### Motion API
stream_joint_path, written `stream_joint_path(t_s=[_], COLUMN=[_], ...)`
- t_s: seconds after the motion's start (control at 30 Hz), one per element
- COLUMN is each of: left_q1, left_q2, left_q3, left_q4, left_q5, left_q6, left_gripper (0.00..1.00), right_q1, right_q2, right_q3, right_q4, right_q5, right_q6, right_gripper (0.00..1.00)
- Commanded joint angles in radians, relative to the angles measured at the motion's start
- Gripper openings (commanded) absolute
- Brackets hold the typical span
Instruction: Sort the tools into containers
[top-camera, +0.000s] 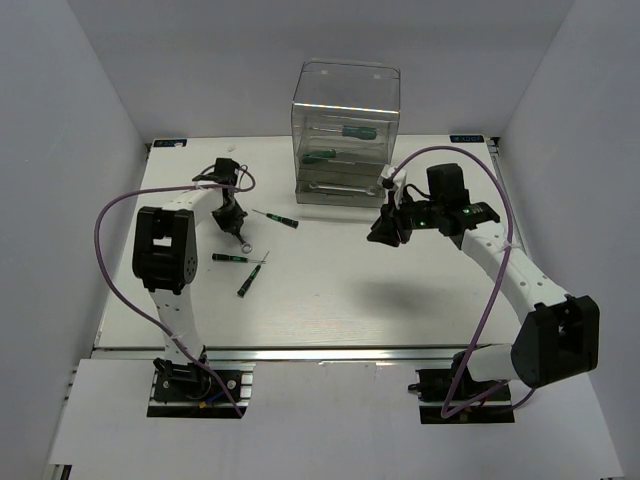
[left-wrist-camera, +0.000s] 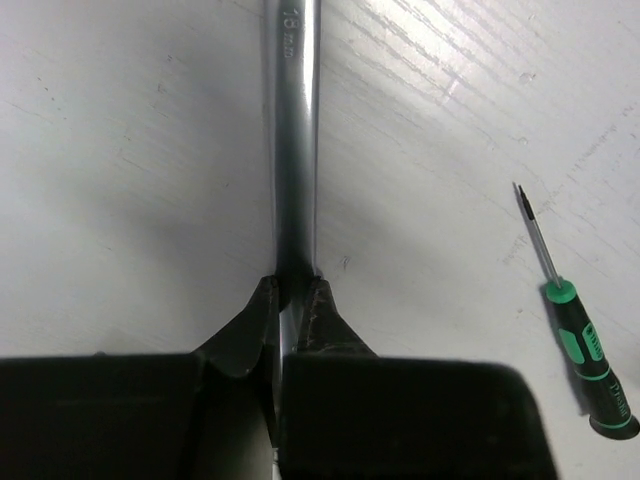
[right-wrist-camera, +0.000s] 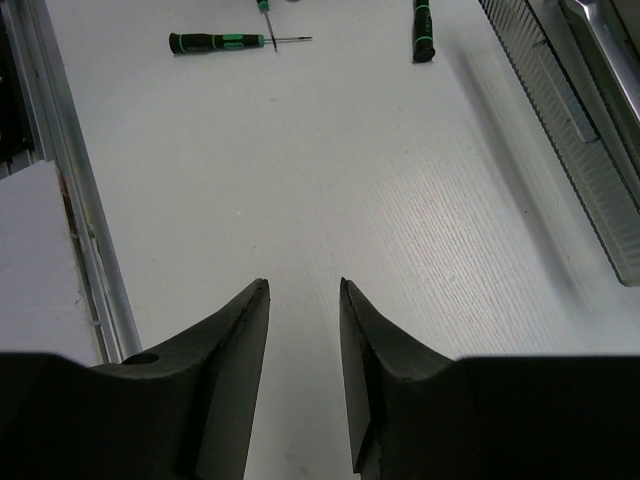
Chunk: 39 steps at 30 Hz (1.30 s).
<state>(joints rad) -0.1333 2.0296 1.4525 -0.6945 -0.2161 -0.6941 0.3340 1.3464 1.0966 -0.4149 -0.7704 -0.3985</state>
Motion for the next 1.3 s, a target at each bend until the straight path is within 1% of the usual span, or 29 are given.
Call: stream_joint_path(t_s=[0.0, 0.17, 0.4, 0.53, 0.57, 0.73, 0.93, 0.97, 1.0, 1.13, 1.27], left_q1=[0.004, 0.004, -0.002, -0.025, -0.031, -0.069, -0.187, -0.218, -0.232, -0.301, -0.364], left_q2=[-0.072, -0.167, -0.292, -0.347, -0.368, -0.440, -0.493, -0.494, -0.496, -0.477, -0.412], left_q3=[-0.043, -0.030, -0.110, -0.144, -0.152, -0.199, -0.195, -0.190, -0.188, -0.176, -0.133], left_q4=[0.024, 0.035, 0.099, 0.115, 0.118, 0.165, 0.204, 0.211, 0.236, 0.294, 0.349], left_q5=[0.038, 0.089, 0.197, 0.216, 0.250, 0.306, 0.316, 0.310, 0.307, 0.293, 0.256], left_q6=[0.044, 0.039, -0.047, -0.097, -0.111, -0.235, -0.421, -0.447, -0.499, -0.631, -0.738], left_gripper=[0.00, 0.00, 0.00, 0.00, 0.00, 0.00, 0.00, 0.00, 0.00, 0.00, 0.00], right_q1=[-0.004, -0.004, -0.006, -0.006, -0.006, -0.018, -0.070, -0.079, -0.087, -0.147, -0.187], right_q2=[-0.041, -0.043, -0.039, -0.041, -0.041, -0.052, -0.082, -0.087, -0.093, -0.134, -0.162], right_q3=[-0.009, -0.021, -0.017, -0.021, -0.021, -0.018, -0.017, -0.017, -0.018, -0.030, -0.046], right_q4=[0.024, 0.031, 0.031, 0.031, 0.033, 0.024, 0.008, 0.005, 0.002, 0.001, 0.001], right_q5=[-0.029, -0.035, -0.035, -0.033, -0.032, -0.027, -0.026, -0.021, -0.023, -0.026, -0.029], right_q6=[0.010, 0.018, 0.016, 0.016, 0.018, 0.016, 0.029, 0.030, 0.032, 0.044, 0.050], right_gripper=[0.40, 0.40, 0.40, 0.40, 0.40, 0.40, 0.40, 0.40, 0.40, 0.40, 0.40])
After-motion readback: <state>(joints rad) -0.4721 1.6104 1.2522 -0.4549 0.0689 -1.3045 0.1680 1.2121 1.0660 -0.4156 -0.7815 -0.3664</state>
